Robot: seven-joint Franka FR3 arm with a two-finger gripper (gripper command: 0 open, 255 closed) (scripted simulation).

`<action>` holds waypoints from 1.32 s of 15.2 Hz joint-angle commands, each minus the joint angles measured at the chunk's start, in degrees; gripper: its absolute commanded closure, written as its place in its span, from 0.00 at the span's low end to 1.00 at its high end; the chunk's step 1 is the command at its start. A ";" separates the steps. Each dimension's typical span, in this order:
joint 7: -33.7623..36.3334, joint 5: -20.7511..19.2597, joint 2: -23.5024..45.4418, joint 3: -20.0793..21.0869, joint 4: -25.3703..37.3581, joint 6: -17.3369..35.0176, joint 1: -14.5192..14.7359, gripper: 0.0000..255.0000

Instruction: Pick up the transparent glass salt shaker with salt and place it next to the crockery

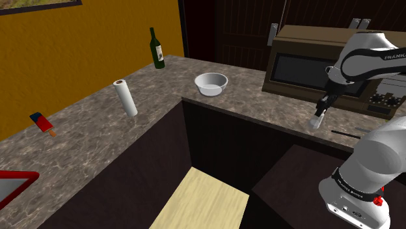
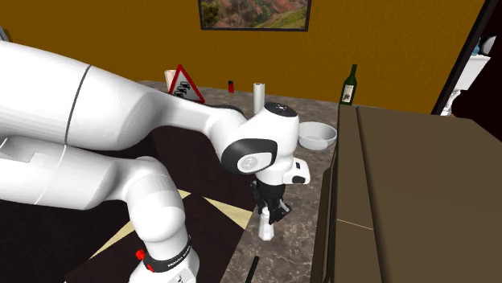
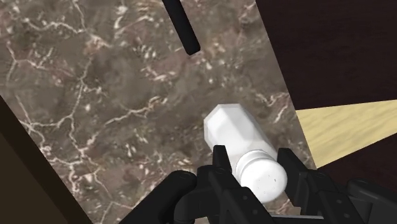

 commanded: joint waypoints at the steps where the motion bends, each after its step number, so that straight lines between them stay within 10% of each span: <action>1: 0.03 0.40 -0.67 0.47 0.76 -1.46 0.09 1.00; 20: 0.53 5.25 -5.35 6.01 12.79 -17.95 1.73 1.00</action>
